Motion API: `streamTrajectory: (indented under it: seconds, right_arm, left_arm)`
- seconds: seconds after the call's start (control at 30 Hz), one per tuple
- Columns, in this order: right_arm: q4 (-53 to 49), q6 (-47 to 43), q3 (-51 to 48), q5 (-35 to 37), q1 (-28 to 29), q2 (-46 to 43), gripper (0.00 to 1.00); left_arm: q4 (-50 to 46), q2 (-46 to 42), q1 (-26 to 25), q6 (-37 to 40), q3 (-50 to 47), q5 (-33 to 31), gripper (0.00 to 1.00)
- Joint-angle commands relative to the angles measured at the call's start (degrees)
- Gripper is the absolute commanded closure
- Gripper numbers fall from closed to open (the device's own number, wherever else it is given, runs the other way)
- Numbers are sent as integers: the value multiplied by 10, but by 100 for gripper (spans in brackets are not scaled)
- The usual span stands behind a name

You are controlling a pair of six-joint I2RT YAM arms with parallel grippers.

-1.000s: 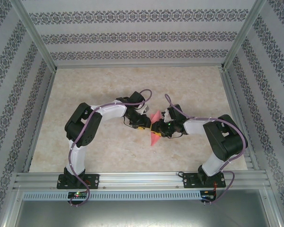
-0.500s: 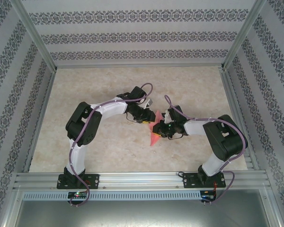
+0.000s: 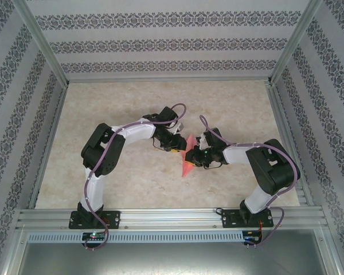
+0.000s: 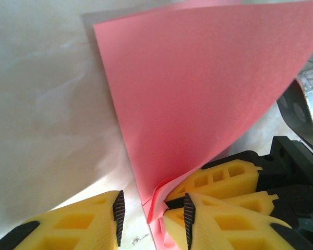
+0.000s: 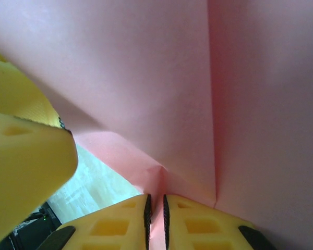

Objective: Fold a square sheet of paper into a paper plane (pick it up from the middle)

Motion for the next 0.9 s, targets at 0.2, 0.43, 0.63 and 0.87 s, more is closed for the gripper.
streamTrajectory:
  seconds: [0.2, 0.43, 0.63, 0.87]
  right_arm:
    - [-7, -7, -15, -1, -9, -12, 80]
    - [-13, -13, -16, -2, -10, -17, 78]
    - [-17, -19, -18, -2, -10, -22, 75]
    - [-27, -35, -17, -3, -11, -22, 76]
  left_arm:
    - [-8, -2, -14, 10, -7, -5, 70]
    - [-8, 10, -14, 14, 18, 3, 84]
    - [-15, 28, -14, 24, 36, 4, 89]
    - [-12, 51, -14, 28, 59, 15, 90]
